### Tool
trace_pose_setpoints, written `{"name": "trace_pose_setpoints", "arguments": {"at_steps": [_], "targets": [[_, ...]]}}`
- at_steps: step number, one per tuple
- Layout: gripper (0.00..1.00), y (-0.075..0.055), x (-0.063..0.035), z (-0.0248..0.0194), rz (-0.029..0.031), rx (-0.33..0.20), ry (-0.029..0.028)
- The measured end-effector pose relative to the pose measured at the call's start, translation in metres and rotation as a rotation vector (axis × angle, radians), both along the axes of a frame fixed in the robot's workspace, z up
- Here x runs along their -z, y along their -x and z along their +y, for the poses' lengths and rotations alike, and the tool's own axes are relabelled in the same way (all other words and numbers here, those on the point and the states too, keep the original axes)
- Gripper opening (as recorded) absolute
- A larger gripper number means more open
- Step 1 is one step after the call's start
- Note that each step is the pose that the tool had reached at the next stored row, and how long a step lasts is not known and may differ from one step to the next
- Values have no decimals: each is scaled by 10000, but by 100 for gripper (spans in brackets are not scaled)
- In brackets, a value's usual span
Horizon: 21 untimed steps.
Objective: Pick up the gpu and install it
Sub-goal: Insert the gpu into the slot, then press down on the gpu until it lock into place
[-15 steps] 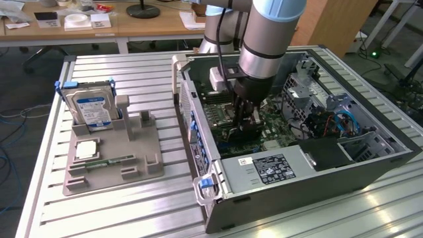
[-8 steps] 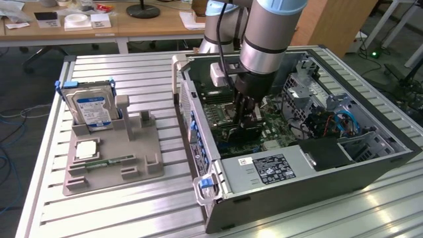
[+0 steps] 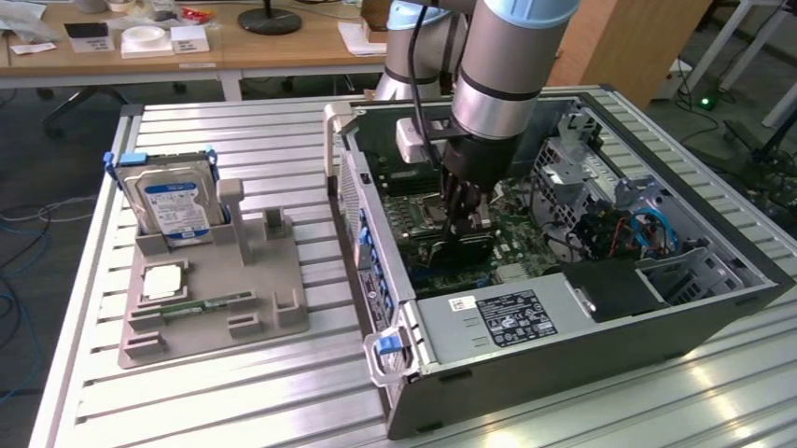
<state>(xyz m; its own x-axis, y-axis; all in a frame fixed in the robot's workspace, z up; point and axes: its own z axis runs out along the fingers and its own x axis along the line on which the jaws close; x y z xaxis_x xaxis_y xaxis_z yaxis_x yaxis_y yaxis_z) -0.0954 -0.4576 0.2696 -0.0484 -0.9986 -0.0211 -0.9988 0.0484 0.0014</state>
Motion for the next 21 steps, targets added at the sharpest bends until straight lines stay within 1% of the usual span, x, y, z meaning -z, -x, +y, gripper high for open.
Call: {"name": "trace_pose_setpoints", "arguments": {"at_steps": [17, 19, 21], "targets": [[10, 0, 0, 0, 0, -1, 0], [10, 16, -1, -2, 1, -2, 3], [10, 67, -1, -6, 1, -1, 1]]}}
